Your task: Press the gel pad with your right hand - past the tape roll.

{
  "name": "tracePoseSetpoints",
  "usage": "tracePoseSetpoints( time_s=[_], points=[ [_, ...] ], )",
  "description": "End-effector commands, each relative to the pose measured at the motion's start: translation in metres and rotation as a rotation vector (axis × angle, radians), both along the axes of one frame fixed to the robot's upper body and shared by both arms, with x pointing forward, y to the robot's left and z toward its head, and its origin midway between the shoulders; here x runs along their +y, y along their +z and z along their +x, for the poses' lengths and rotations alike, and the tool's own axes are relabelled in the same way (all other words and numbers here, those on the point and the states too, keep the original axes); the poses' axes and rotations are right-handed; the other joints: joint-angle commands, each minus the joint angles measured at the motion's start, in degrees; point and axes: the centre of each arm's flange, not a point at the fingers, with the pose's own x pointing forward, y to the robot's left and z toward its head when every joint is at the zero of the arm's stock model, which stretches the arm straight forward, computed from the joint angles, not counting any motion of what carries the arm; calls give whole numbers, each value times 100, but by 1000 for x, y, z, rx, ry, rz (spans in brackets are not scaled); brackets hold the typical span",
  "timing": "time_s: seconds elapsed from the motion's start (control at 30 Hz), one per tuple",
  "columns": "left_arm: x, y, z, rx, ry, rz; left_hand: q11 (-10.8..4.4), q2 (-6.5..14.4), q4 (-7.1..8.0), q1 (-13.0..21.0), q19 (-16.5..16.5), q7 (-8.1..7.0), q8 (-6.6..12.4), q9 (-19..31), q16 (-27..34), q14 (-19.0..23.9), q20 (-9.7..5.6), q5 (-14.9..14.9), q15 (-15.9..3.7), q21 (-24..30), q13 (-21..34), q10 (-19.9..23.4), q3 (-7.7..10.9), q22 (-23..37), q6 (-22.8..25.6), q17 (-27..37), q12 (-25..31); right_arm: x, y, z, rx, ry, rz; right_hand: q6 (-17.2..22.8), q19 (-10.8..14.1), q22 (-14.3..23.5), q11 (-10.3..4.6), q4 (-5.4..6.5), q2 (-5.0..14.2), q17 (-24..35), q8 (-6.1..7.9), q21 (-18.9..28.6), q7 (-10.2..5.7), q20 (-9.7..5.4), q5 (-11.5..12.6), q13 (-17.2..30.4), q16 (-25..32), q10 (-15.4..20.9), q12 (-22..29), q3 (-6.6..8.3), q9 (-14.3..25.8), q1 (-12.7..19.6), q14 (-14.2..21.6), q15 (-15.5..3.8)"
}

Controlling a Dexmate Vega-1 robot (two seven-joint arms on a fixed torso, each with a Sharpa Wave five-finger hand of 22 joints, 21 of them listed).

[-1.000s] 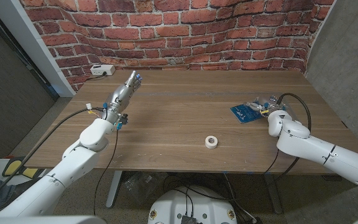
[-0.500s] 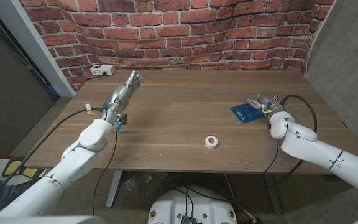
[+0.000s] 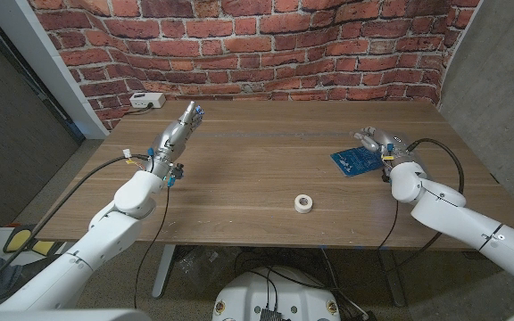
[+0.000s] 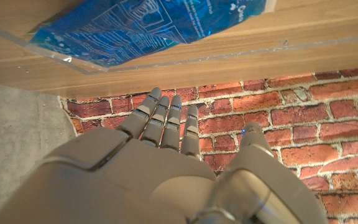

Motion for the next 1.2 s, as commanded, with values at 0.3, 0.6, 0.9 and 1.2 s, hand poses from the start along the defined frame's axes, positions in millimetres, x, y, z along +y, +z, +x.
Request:
tracePoseSetpoints(
  time_s=[0.3,0.6,0.9,1.2],
  points=[
    [-1,-1,0,-3,-4,-1,-12,21,2,50,25,-41,-12,12,-6,34,44,-11,-25,-15,21,27,-46,14,31,12,-16,-1,3,-2,-139,225,239,210,123,3,53,13,-10,22,85,-15,48,-34,-19,3,3,85,13,35,18,52,108,23],
    [0,-2,-1,-4,-8,1,-19,27,3,56,27,-44,-9,12,-4,40,44,-13,-27,-14,21,34,-51,14,42,12,-15,4,1,3,-151,350,353,144,166,2,75,14,-26,23,47,-15,140,-21,-26,5,2,143,25,33,26,55,138,29],
    [-1,-4,-1,-5,-13,-5,-32,29,3,62,27,-49,-9,12,-7,34,45,-14,-38,-14,21,33,-56,14,45,12,-16,4,2,1,-158,438,429,174,204,2,124,32,-74,30,51,-17,150,42,-35,9,4,206,38,0,24,12,167,55],
    [0,-6,-2,-2,-16,-9,-14,30,4,68,27,-54,-13,12,-8,32,47,-16,-37,-13,21,38,-63,14,38,12,-16,5,1,1,-150,508,486,120,218,1,128,45,-110,35,22,-21,167,66,-37,10,3,182,21,-27,20,-22,173,79]
  ],
)
